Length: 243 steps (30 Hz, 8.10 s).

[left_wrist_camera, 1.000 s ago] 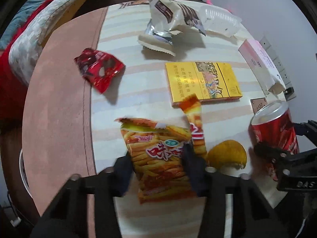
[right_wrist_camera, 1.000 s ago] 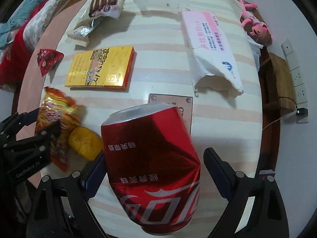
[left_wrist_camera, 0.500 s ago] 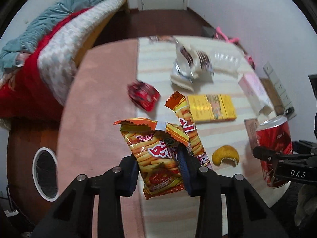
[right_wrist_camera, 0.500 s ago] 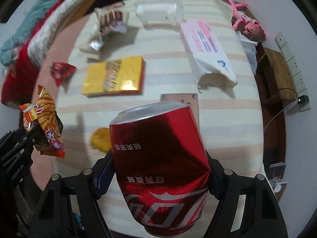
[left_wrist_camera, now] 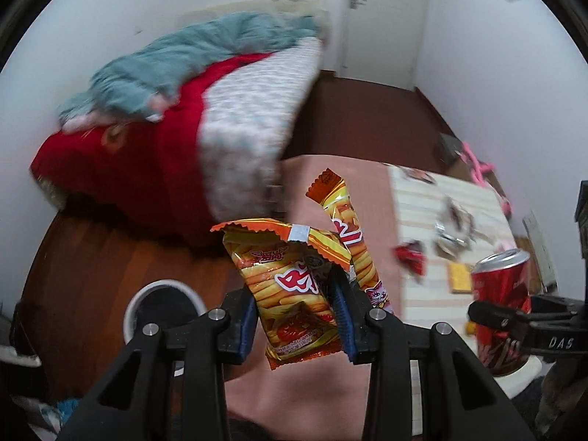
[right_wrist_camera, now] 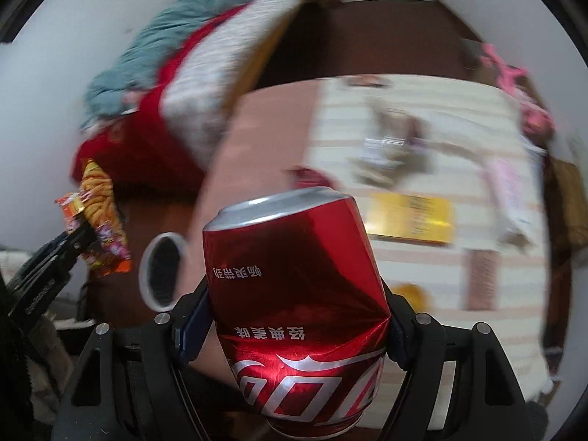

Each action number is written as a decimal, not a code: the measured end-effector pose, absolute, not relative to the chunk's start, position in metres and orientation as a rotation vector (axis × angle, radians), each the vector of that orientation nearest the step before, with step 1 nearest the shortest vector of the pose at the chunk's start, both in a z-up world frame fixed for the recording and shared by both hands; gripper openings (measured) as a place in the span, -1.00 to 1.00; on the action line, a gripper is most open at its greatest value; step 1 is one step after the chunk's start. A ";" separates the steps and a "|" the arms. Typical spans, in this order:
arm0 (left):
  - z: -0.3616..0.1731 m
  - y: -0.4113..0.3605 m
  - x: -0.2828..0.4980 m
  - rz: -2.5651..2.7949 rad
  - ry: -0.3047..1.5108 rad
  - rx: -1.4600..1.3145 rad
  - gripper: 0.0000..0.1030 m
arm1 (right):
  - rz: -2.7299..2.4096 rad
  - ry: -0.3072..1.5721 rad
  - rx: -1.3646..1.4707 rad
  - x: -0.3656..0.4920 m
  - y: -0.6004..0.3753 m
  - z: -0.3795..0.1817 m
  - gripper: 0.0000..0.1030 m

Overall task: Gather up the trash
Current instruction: 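Carry the can and chip bag to the white bin and release both, then move both tools back over the table, then grasp the pink tissue pack with the right tool while the left tool grasps the red candy wrapper, then carry the tissue pack and red wrapper to the white bin and release both, then move both tools back over the table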

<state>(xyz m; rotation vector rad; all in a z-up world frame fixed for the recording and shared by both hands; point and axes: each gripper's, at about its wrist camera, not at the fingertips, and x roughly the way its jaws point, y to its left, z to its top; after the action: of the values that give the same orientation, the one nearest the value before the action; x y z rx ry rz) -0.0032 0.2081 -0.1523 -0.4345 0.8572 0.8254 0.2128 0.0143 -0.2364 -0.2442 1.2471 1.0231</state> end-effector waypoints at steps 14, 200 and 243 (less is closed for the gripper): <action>-0.304 0.388 -0.213 1.060 1.004 -0.900 -0.36 | 1.301 1.466 -0.528 0.003 0.283 -0.346 0.53; -0.384 0.410 -0.283 1.254 1.037 -1.039 0.99 | 1.279 1.407 -0.905 -0.077 0.398 -0.466 1.00; -0.212 0.207 -0.097 1.121 0.892 -0.600 0.99 | 1.320 1.153 -0.412 0.052 0.143 -0.221 1.00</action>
<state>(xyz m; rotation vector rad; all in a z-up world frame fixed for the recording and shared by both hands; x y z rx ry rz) -0.0973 0.2066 -0.2118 -0.5998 0.8922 1.1213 0.0523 0.1434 -0.2211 -0.4123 1.1531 1.3199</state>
